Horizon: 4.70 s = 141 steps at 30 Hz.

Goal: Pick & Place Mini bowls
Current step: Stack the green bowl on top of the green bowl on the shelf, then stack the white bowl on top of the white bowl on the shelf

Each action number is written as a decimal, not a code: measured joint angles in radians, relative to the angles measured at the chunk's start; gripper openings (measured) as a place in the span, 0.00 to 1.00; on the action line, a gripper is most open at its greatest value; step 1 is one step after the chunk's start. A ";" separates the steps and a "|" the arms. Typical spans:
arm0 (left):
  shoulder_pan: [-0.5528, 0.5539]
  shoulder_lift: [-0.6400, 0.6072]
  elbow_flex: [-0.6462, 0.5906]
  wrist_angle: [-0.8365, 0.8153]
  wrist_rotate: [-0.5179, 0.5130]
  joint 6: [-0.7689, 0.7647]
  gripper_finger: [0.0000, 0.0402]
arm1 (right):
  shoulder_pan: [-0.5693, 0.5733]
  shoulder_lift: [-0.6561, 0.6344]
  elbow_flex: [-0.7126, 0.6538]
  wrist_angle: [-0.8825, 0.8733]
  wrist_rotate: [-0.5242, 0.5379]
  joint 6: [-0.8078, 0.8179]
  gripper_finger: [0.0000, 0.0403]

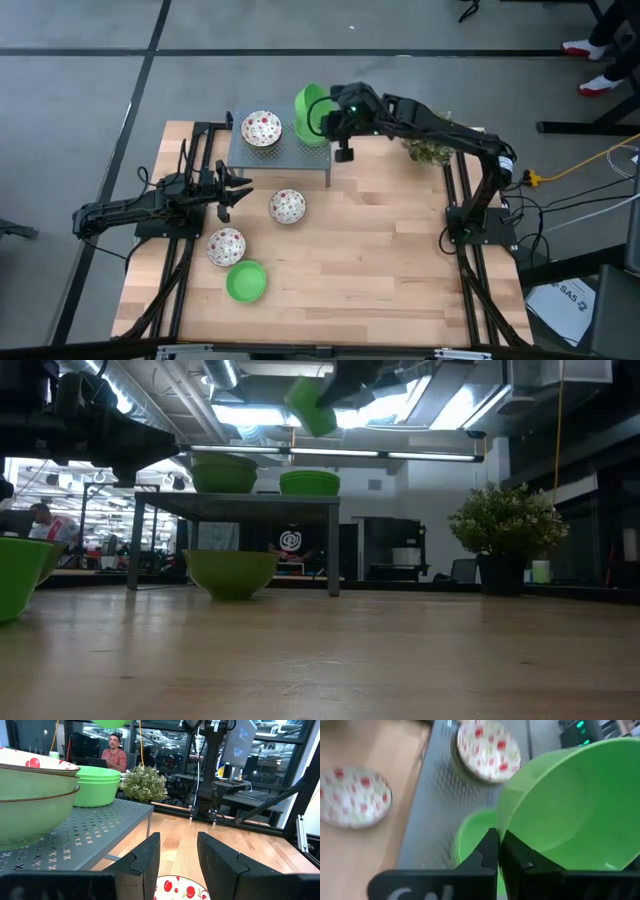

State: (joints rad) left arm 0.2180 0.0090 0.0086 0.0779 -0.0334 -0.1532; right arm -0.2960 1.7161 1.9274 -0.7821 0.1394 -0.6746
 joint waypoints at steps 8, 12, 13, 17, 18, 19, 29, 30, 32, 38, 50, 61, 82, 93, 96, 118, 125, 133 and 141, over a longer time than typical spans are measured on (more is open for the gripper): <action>0.000 0.000 0.000 0.000 0.000 0.000 0.31 | -0.038 0.026 -0.002 -0.085 -0.024 -0.018 0.02; 0.000 0.000 0.000 0.000 0.000 0.000 0.31 | -0.045 0.042 -0.004 -0.084 -0.075 -0.022 0.02; 0.000 0.000 0.000 0.000 0.000 0.000 0.31 | -0.049 0.045 -0.004 -0.093 -0.087 -0.022 0.02; 0.000 0.000 0.000 0.000 0.000 0.000 0.31 | -0.061 0.076 -0.003 -0.112 -0.090 -0.030 0.02; 0.000 0.000 0.000 0.000 0.000 0.000 0.31 | -0.064 0.084 -0.003 -0.114 -0.089 -0.036 0.02; 0.000 0.000 0.000 -0.001 0.000 0.000 0.31 | -0.066 0.092 -0.003 -0.110 -0.090 -0.045 0.02; 0.000 0.000 0.000 0.000 0.000 0.000 0.31 | -0.096 0.142 -0.003 -0.114 -0.086 -0.070 0.02; 0.000 0.000 0.000 0.000 0.000 0.000 0.31 | -0.095 0.142 -0.003 -0.112 -0.087 -0.070 0.02; 0.000 0.000 0.000 0.000 0.000 0.000 0.31 | -0.094 0.142 -0.004 -0.105 -0.087 -0.070 0.03; 0.000 0.000 0.000 0.000 0.000 0.000 0.31 | -0.094 0.142 -0.003 -0.097 -0.049 -0.067 0.13; 0.000 0.000 0.000 0.000 0.000 0.000 0.31 | -0.102 0.140 0.017 -0.153 0.026 -0.067 0.37; 0.000 0.000 0.000 0.000 0.000 0.000 0.31 | -0.102 0.137 0.143 -0.276 -0.003 -0.075 0.47; 0.000 0.000 0.000 0.000 0.000 0.000 0.31 | -0.086 0.143 0.173 -0.335 -0.055 -0.067 0.30; 0.000 0.000 0.000 0.000 0.000 0.000 0.31 | -0.093 0.143 0.093 -0.589 -0.146 0.158 0.19; 0.000 0.000 0.000 0.000 0.000 0.000 0.31 | -0.082 0.143 0.052 -0.573 -0.161 0.171 0.19; 0.000 0.000 0.000 0.000 0.000 0.000 0.31 | 0.169 0.144 -0.135 -0.109 -0.165 0.386 0.19; 0.000 0.000 0.000 0.000 0.000 0.000 0.31 | 0.279 0.163 -0.135 -0.037 -0.169 0.518 0.19; 0.000 0.000 0.000 0.000 0.000 0.000 0.31 | 0.363 0.249 -0.135 0.097 -0.178 0.645 0.29; 0.000 0.000 0.000 -0.001 0.000 0.000 0.31 | 0.404 0.326 -0.135 0.189 -0.034 0.587 0.48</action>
State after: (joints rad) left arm 0.2178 0.0092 0.0086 0.0772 -0.0334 -0.1532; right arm 0.1080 2.0425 1.7924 -0.5928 0.1054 -0.0877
